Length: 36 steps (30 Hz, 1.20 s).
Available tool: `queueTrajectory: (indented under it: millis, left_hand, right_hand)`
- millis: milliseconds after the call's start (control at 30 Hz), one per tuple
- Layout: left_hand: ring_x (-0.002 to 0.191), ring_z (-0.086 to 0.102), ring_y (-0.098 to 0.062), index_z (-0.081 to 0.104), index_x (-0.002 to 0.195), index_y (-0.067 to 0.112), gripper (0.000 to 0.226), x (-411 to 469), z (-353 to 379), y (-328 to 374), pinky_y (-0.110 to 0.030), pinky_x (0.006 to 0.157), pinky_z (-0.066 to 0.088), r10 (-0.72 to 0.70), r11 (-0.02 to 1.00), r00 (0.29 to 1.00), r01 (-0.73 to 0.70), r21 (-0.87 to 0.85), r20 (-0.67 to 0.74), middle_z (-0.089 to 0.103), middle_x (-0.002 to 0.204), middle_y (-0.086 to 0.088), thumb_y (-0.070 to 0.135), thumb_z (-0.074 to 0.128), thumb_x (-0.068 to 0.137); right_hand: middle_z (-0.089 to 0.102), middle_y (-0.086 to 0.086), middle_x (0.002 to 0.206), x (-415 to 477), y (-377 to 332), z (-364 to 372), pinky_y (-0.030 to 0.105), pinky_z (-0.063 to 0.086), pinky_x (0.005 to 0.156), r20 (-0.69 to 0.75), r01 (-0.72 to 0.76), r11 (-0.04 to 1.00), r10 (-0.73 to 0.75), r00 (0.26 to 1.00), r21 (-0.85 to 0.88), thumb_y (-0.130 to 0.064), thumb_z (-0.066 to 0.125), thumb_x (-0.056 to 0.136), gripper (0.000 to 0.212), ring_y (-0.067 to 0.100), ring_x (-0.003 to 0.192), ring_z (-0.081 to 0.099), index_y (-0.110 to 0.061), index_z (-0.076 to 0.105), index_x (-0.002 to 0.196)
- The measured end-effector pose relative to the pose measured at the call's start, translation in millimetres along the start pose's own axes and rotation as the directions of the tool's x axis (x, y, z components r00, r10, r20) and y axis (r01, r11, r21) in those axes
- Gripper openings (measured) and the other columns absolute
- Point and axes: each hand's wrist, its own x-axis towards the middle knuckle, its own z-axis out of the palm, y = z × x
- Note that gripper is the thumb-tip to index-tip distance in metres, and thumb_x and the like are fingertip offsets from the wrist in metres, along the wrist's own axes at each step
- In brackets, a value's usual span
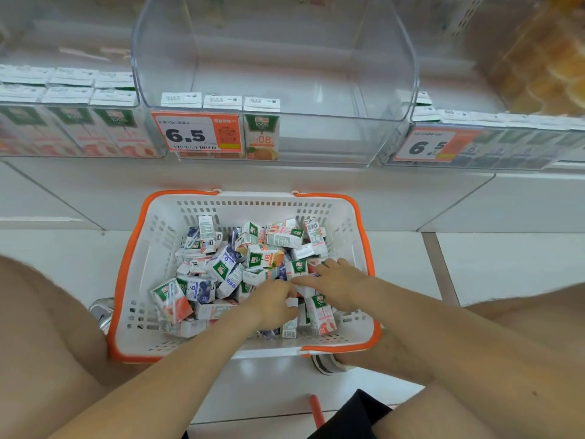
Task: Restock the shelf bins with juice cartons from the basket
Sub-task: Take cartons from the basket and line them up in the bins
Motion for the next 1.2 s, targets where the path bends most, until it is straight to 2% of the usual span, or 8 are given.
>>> queueTrajectory:
  millis: [133, 333, 467, 633, 767, 1000, 1100, 1200]
  left_hand:
    - [0.114, 0.06, -0.034, 0.069, 0.11, 0.011, 0.039, 5, 13, 1, -0.049, 0.096, 0.054, -0.059, 0.996, 0.998, 0.058, 0.068, 0.013, 0.066, 0.116, -0.012, 0.04, 0.062, 0.085]
    - [0.105, 0.063, -0.03, 0.071, 0.103, 0.008, 0.023, 20, 19, -5, -0.045, 0.091, 0.056, -0.063, 0.994, 0.995, 0.07, 0.087, -0.083, 0.069, 0.108, -0.012, 0.027, 0.064, 0.091]
    - [0.09, 0.063, -0.032, 0.067, 0.082, 0.013, 0.014, 25, 16, -8, -0.046, 0.082, 0.057, -0.038, 0.993, 0.991, 0.052, 0.102, -0.126, 0.062, 0.084, -0.013, 0.024, 0.064, 0.09]
    - [0.114, 0.053, -0.035, 0.064, 0.122, 0.016, 0.027, 35, 26, 5, -0.046, 0.097, 0.048, 0.131, 0.969, 0.99, -0.119, 0.216, -0.044, 0.054, 0.123, -0.009, 0.019, 0.058, 0.095]
    - [0.122, 0.034, -0.036, 0.047, 0.134, 0.014, 0.035, 36, 45, 14, -0.051, 0.105, 0.04, 0.053, 0.916, 0.998, -0.064, 0.396, 0.04, 0.028, 0.136, -0.008, 0.02, 0.053, 0.1]
    - [0.099, 0.054, -0.024, 0.044, 0.106, 0.021, 0.029, 36, 38, 15, -0.044, 0.085, 0.051, 0.218, 0.975, 0.976, -0.217, 0.054, -0.005, 0.053, 0.11, -0.002, 0.026, 0.069, 0.093]
    - [0.086, 0.057, -0.019, 0.039, 0.104, 0.03, 0.038, 40, 36, 18, -0.041, 0.075, 0.051, 0.238, 0.971, 0.971, -0.238, -0.005, 0.003, 0.057, 0.103, 0.001, 0.018, 0.073, 0.092]
    - [0.1, 0.058, -0.014, 0.045, 0.135, 0.036, 0.058, 40, 30, 21, -0.039, 0.091, 0.052, 0.269, 0.963, 0.963, -0.267, -0.046, 0.034, 0.056, 0.122, 0.011, 0.023, 0.079, 0.09]
  right_hand:
    - [0.011, 0.024, 0.165, -2, -9, 1, 0.05, 0.039, 0.11, 0.007, -0.017, 0.999, 0.017, 1.0, 0.031, 0.005, 0.065, 0.091, 0.099, 0.043, 0.144, 0.033, -0.046, 0.016, 0.16]
    - [0.053, 0.012, 0.137, 10, -10, -2, 0.044, 0.052, 0.091, -0.092, 0.097, 0.995, -0.098, 0.991, -0.016, -0.003, 0.065, 0.096, 0.062, 0.035, 0.125, 0.056, -0.023, 0.038, 0.148]
    - [0.053, 0.014, 0.129, 9, -3, -4, 0.042, 0.046, 0.079, -0.179, 0.063, 0.997, -0.056, 0.982, 0.034, -0.012, 0.075, 0.092, 0.063, 0.034, 0.113, 0.059, -0.015, 0.038, 0.143]
    - [0.051, 0.01, 0.122, 1, 19, -21, 0.042, 0.052, 0.075, -0.271, -0.075, 0.856, 0.244, 0.931, 0.512, -0.036, 0.072, 0.094, 0.058, 0.028, 0.087, 0.061, -0.023, 0.038, 0.14]
    - [0.06, 0.007, 0.104, -13, 42, -35, 0.04, 0.055, 0.074, -0.227, -0.223, 0.808, 0.398, 0.889, 0.545, -0.05, 0.074, 0.088, 0.062, 0.026, 0.09, 0.06, -0.019, 0.051, 0.136]
    - [0.067, 0.006, 0.102, -30, 46, -55, 0.038, 0.057, 0.075, -0.117, -0.306, 0.825, 0.404, 0.907, 0.476, -0.071, 0.064, 0.09, 0.061, 0.027, 0.091, 0.065, -0.015, 0.065, 0.114]
    - [0.056, 0.003, 0.077, -42, 46, -69, 0.034, 0.048, 0.062, -0.123, -0.313, 0.822, 0.415, 0.901, 0.476, -0.072, 0.062, 0.09, 0.058, 0.027, 0.076, 0.06, -0.018, 0.046, 0.076]
    - [0.047, 0.002, 0.069, -58, 45, -83, 0.033, 0.039, 0.055, -0.193, -0.307, 0.819, 0.443, 0.876, 0.485, -0.07, 0.064, 0.089, 0.062, 0.021, 0.062, 0.048, -0.019, 0.036, 0.068]
